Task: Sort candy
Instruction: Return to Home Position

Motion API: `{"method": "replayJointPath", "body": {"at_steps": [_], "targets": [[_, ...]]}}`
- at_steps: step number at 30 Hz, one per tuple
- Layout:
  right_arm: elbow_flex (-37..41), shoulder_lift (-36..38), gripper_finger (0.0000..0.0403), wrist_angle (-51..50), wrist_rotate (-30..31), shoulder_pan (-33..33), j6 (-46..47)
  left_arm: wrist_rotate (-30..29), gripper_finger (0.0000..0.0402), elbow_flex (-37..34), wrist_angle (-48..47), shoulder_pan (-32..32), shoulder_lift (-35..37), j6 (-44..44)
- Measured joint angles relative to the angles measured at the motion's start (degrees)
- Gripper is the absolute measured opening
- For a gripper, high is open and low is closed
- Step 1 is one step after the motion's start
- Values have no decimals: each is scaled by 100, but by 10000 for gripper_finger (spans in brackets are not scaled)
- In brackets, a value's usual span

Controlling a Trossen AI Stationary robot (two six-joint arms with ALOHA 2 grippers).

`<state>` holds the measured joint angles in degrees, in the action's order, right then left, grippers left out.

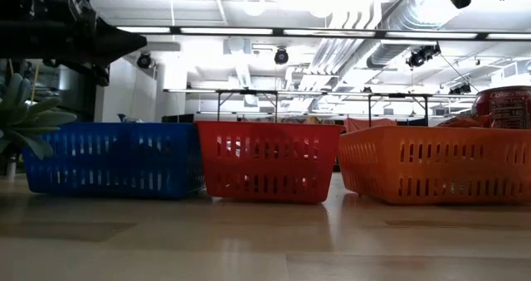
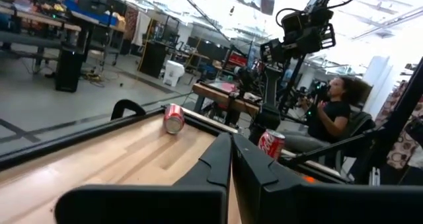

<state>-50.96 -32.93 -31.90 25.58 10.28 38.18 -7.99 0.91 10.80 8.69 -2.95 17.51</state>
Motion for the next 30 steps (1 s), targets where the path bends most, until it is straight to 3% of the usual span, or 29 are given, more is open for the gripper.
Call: {"method": "replayJointPath", "body": {"at_steps": [6,15,22,26,30], "targets": [[2,65,245,-2,-46,0,-545,-170,0,-15,-183,1,34,332],[2,550,245,-4,-973,0,-1251,-764,0,-24,-796,-55,34,813],[40,1050,245,-380,-1213,0,-1767,-459,0,-20,-835,-55,-40,1007],[469,1592,238,-335,-1236,0,-1752,-459,0,-20,-842,-55,-40,989],[1487,2311,206,374,-1354,-1,-1495,-459,0,-20,-842,-55,-40,987]]}}
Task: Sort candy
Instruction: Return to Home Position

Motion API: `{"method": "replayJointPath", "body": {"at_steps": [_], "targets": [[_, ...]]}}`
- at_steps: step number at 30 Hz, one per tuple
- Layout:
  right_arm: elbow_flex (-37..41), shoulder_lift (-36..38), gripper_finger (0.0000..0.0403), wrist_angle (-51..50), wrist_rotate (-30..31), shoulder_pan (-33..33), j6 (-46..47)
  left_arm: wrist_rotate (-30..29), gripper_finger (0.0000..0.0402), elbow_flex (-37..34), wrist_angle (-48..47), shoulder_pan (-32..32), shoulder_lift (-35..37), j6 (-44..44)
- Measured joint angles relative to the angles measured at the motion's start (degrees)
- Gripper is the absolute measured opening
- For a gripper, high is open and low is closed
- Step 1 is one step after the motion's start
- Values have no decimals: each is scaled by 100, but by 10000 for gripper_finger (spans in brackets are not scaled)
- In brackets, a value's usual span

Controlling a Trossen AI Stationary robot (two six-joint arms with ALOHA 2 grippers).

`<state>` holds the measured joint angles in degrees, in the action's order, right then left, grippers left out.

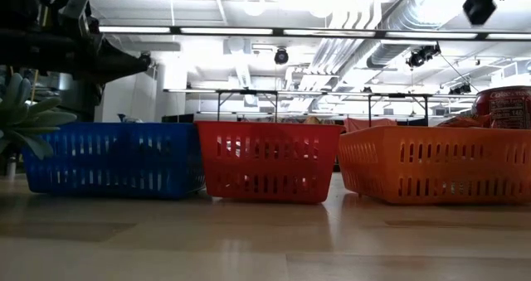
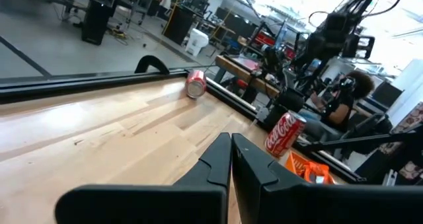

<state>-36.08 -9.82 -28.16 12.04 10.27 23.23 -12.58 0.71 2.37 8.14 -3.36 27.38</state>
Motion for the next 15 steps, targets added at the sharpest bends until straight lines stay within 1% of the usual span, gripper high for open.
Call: {"method": "replayJointPath", "body": {"at_steps": [3,7,10,12,13,15], "targets": [[951,421,171,1083,-51,1,73,0,0,0,0,0,0,2],[2145,646,110,2822,-51,-5,-308,0,0,0,2,0,0,2],[2794,693,52,3953,-59,-95,-537,0,0,0,1,0,0,1],[3114,703,16,4529,-176,-225,-559,0,0,0,1,0,0,-3],[3224,703,9,4723,-280,-312,-547,0,0,0,0,0,0,-2],[3375,706,14,4962,-547,-499,-489,0,0,0,2,0,0,-1]]}}
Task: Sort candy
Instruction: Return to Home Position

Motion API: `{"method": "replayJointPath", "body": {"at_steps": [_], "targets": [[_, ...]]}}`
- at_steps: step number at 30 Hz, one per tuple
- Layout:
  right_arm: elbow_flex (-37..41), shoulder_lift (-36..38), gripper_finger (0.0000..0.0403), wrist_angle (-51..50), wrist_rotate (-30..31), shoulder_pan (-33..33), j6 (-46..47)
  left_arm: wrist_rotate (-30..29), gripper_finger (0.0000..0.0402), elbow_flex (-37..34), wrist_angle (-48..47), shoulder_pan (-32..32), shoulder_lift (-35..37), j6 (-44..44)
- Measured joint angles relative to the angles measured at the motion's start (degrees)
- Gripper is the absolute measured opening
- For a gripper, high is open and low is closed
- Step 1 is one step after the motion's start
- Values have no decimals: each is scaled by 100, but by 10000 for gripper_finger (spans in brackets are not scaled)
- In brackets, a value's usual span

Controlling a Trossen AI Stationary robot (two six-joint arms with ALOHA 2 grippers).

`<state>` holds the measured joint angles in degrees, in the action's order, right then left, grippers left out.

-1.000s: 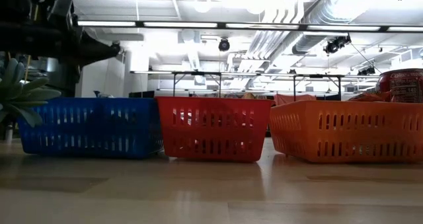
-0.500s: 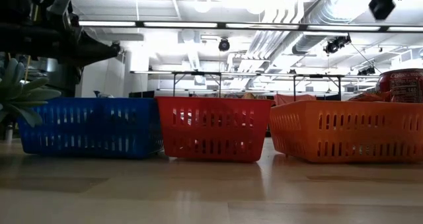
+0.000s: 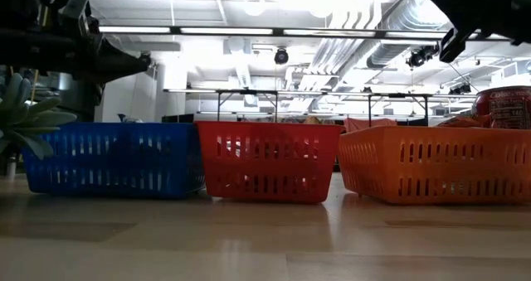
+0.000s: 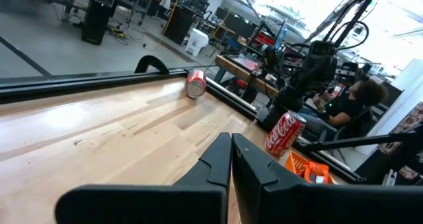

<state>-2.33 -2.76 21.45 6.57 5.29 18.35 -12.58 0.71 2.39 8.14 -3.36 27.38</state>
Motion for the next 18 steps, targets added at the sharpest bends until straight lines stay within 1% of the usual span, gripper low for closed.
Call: {"method": "replayJointPath", "body": {"at_steps": [2,5,7,10,12,16,18], "targets": [[101,0,17,51,-268,-190,74,0,0,0,0,0,0,-2],[175,0,4,-108,-731,-465,3,0,0,0,0,0,0,-3],[175,2,4,-270,-1033,-625,-203,0,0,0,1,0,0,0],[175,4,4,-590,-1301,-802,-680,0,0,0,2,0,0,-2],[175,2,1,-966,-1375,-862,-962,0,0,0,2,0,0,-3],[175,-13,6,-1977,-1267,-875,-1131,0,0,0,2,0,0,-2],[170,-96,9,-2007,-1187,-875,-1071,1,1,0,2,0,0,-1]]}}
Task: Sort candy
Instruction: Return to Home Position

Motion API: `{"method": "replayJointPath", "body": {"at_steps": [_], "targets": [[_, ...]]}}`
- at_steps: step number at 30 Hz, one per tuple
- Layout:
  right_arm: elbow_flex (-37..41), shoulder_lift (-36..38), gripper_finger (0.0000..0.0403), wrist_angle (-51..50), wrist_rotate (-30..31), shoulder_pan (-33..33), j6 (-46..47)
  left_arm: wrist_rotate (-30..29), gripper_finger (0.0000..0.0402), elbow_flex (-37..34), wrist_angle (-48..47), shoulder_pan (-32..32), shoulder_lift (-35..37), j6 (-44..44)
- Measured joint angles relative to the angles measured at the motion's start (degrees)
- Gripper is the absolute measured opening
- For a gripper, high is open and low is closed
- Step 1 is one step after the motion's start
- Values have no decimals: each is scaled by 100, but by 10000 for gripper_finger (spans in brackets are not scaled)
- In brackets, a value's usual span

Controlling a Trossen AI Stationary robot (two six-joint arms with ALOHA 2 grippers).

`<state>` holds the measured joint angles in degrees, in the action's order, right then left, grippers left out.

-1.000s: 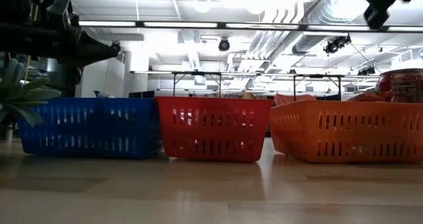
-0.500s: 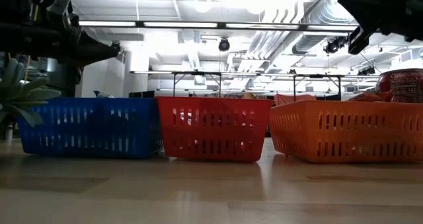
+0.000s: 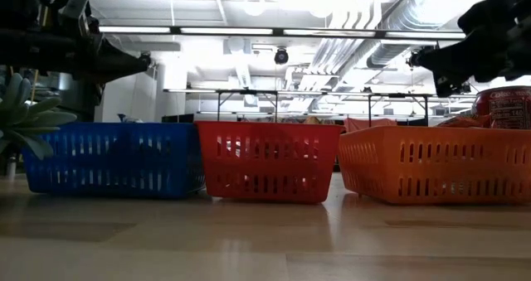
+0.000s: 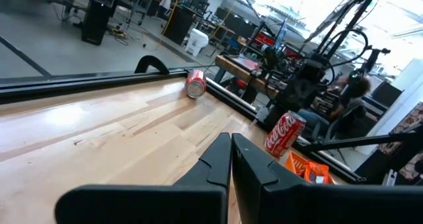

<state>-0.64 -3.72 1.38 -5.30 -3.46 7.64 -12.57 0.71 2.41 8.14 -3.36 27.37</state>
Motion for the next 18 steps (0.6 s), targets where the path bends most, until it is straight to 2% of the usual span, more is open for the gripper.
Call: {"method": "replayJointPath", "body": {"at_steps": [18], "targets": [[-10,-40,9,-39,61,0,132,1,1,0,0,2,0,-1]]}}
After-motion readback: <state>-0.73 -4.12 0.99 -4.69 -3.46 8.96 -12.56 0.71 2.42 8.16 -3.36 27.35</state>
